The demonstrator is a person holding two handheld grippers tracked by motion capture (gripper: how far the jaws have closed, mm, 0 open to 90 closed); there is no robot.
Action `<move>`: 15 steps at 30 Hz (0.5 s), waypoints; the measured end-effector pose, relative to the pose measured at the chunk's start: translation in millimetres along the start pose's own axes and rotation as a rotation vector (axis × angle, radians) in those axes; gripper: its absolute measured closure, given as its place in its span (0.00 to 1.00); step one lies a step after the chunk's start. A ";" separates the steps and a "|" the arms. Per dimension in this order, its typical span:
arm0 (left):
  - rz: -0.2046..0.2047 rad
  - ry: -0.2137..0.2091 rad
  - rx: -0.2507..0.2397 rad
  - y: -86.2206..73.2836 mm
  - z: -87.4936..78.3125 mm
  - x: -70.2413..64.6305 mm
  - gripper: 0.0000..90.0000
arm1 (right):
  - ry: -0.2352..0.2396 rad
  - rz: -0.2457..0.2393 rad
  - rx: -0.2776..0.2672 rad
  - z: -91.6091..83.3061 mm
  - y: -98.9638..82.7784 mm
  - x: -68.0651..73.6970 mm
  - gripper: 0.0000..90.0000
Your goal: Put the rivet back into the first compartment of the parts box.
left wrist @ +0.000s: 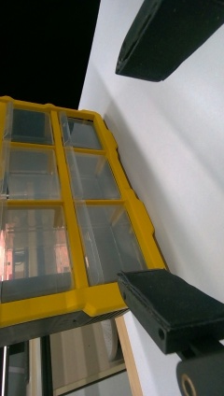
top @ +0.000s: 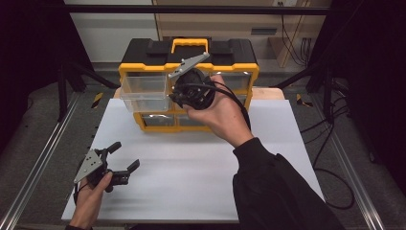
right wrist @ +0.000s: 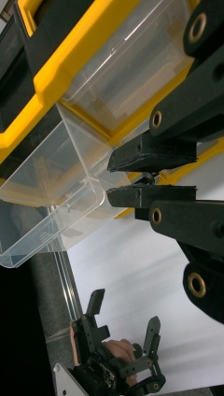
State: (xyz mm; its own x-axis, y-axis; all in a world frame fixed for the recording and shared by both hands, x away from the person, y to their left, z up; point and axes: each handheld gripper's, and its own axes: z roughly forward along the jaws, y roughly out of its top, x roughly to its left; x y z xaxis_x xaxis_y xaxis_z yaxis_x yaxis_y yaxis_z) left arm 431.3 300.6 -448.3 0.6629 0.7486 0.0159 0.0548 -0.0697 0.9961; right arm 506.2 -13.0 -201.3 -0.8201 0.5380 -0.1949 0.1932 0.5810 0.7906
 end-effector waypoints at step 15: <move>-0.003 0.000 -0.003 0.0 0.2 -0.4 0.03 | -0.006 0.020 -0.056 -2.4 12.5 -5.2 0.90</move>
State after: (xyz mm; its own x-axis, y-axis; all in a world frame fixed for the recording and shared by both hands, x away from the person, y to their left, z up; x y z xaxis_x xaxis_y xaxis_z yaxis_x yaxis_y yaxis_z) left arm 431.2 300.2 -448.3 0.6627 0.7487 0.0132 0.0542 -0.0656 0.9964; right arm 511.6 -10.0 -189.0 -0.8130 0.5531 -0.1821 0.1790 0.5349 0.8258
